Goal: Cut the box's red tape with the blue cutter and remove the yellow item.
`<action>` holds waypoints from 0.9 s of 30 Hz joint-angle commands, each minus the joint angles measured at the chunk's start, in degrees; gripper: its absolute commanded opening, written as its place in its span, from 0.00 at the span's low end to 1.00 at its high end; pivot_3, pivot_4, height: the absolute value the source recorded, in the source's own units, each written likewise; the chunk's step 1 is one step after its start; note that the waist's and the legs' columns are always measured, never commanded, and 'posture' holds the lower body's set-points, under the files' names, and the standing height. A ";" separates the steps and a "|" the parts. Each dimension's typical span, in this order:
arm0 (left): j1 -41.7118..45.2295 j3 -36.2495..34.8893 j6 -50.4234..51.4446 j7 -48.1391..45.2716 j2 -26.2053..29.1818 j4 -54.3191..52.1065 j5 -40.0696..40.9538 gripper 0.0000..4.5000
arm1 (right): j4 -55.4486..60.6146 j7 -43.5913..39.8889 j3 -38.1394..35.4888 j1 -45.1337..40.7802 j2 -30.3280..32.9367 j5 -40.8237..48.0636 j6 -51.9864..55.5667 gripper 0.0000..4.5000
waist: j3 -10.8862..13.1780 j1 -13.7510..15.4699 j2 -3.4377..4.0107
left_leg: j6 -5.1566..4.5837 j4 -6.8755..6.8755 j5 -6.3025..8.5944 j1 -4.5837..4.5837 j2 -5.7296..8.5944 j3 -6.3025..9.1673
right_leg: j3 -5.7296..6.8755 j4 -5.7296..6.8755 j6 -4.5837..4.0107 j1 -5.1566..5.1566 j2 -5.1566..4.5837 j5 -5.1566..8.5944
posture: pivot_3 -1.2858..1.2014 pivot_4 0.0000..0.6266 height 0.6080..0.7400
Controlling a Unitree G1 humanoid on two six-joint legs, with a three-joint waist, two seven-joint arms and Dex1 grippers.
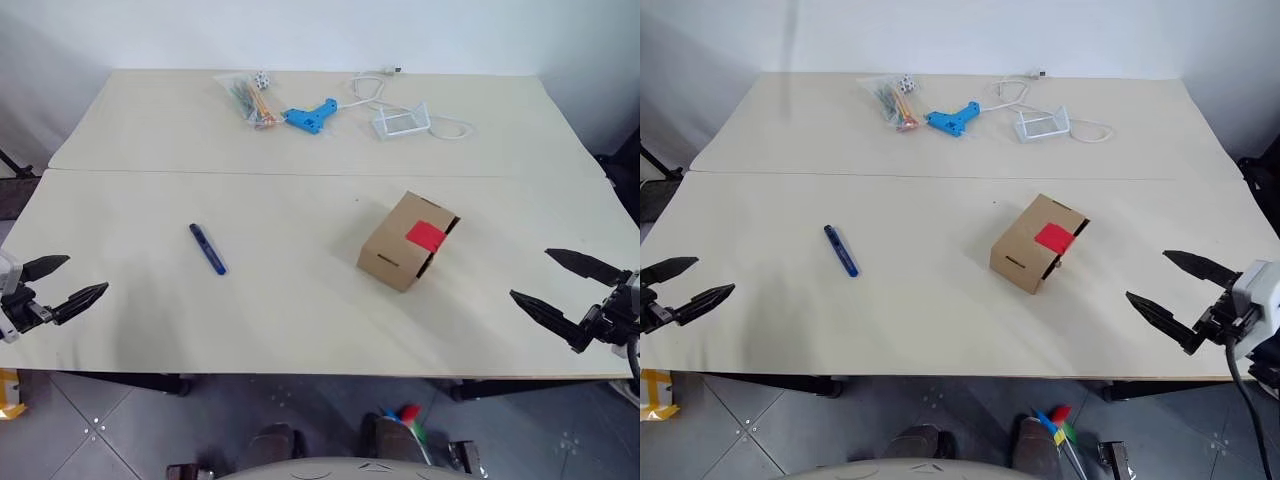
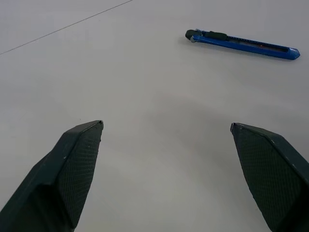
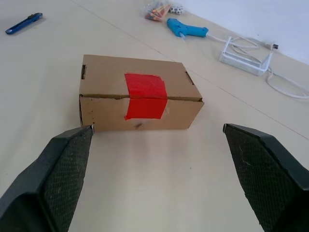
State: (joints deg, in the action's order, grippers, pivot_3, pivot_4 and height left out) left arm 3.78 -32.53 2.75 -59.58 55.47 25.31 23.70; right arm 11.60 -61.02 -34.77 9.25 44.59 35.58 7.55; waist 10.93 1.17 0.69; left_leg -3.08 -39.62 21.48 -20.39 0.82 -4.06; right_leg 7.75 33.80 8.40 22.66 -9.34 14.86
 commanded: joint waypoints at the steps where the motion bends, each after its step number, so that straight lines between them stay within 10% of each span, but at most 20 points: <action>1: 0.19 -0.48 0.15 -0.63 0.67 -1.05 0.65 1.00 | 1.61 0.69 -0.86 -0.28 0.06 0.74 -0.11 1.00 | 0.00 -0.02 0.00 | 0.00 0.00 0.00 0.00 0.00 0.00 | 0.00 0.00 0.00 0.00 0.00 0.00 | 0.52 0.24 1.00; 6: 3.50 1.42 8.92 -0.76 0.02 -8.87 5.40 1.00 | 5.66 3.15 -0.74 1.27 -0.54 2.67 3.20 1.00 | 0.00 0.19 -0.01 | 0.00 -0.01 0.00 0.00 -0.02 -0.01 | -0.01 0.01 0.01 0.00 0.00 0.00 | 0.52 0.24 1.00; 12: 26.31 24.31 16.42 -2.67 -5.42 -24.22 2.37 0.69 | 9.79 6.05 5.20 2.55 1.03 -0.09 9.47 0.80 | 0.00 1.55 -0.10 | -0.06 -0.41 -0.03 -0.13 0.15 0.33 | -0.12 0.02 0.11 -0.21 -0.01 -0.07 | 0.52 0.24 1.00; 22: 54.12 49.51 0.44 2.61 -33.03 9.24 -20.56 0.02 | 2.42 21.83 20.29 -11.53 -3.29 -17.40 10.54 0.04 | 0.01 -0.02 -0.12 | -0.13 -0.35 -0.14 -0.22 0.25 -0.44 | -0.05 -0.26 0.23 -0.03 0.26 -0.12 | 0.52 0.24 1.00; 27: 58.50 49.71 -2.74 7.27 -40.61 20.54 -23.75 0.00 | -0.38 27.31 25.80 -17.65 -7.27 -22.07 12.06 0.01 | 0.01 -0.11 -0.13 | -0.11 -0.35 -0.13 -0.39 0.15 -0.48 | -0.05 -0.26 0.23 0.14 0.36 -0.13 | 0.52 0.24 1.00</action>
State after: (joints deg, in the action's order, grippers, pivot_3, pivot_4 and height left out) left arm 61.38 17.93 1.49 -52.95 15.45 44.60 0.71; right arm 11.19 -35.41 -9.43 -7.17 37.87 14.56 19.24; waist 10.94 1.06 0.56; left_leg -3.20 -39.98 21.36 -20.78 0.96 -4.57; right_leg 7.70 33.54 8.62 22.81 -8.97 14.74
